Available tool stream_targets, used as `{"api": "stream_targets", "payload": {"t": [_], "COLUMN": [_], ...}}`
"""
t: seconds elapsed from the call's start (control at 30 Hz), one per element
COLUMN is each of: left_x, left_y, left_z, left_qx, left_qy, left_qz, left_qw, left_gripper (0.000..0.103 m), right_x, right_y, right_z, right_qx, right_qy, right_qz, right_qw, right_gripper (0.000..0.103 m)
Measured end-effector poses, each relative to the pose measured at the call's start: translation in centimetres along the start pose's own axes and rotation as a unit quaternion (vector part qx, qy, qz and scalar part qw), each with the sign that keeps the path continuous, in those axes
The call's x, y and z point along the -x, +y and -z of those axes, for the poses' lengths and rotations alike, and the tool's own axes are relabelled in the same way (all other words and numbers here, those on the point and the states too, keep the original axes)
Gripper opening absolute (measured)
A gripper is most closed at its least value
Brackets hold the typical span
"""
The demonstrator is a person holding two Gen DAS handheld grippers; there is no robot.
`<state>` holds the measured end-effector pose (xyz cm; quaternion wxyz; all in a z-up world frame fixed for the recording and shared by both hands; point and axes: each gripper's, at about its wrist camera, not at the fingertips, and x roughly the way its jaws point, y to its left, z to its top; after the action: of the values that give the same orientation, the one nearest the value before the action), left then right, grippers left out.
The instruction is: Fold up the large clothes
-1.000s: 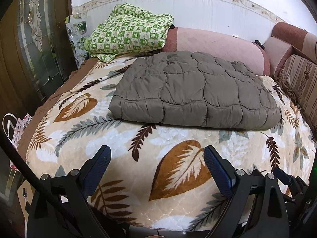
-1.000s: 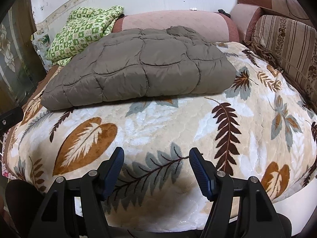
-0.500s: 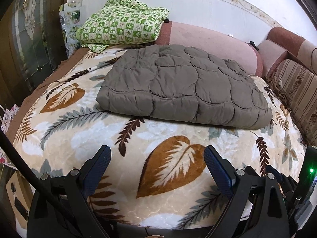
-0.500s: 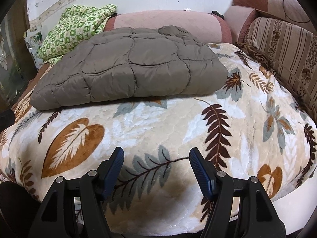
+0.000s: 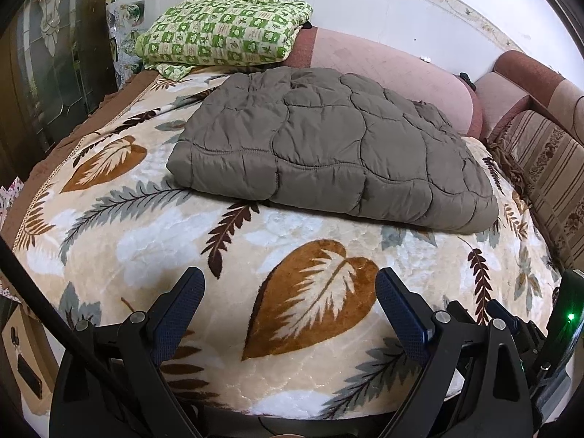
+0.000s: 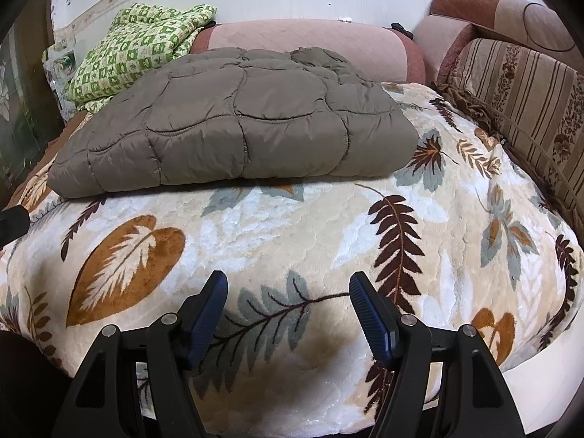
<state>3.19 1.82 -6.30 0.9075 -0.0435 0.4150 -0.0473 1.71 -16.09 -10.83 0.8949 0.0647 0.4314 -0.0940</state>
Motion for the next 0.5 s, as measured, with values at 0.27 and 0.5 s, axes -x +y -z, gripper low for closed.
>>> {"api": "stream_targets", "payload": {"t": [0.27,0.5], "left_x": [-0.18,-0.45], "left_y": [0.19,0.58], "left_z": [0.00,-0.02], "left_qx": [-0.001,-0.001], "left_qy": [-0.002,-0.017], "left_qz": [-0.005,-0.040], "left_qw": [1.0000,0.9991], "left_gripper": [0.094,0.094], "right_x": [-0.37,-0.39], "right_y": [0.17,0.34], "right_z": [-0.06,-0.24], "right_qx": [0.008,0.016], "right_qy": [0.002,-0.003], "right_qz": [0.004,0.007], "right_qw": [1.000,1.000], "right_gripper": [0.074,0.074]}}
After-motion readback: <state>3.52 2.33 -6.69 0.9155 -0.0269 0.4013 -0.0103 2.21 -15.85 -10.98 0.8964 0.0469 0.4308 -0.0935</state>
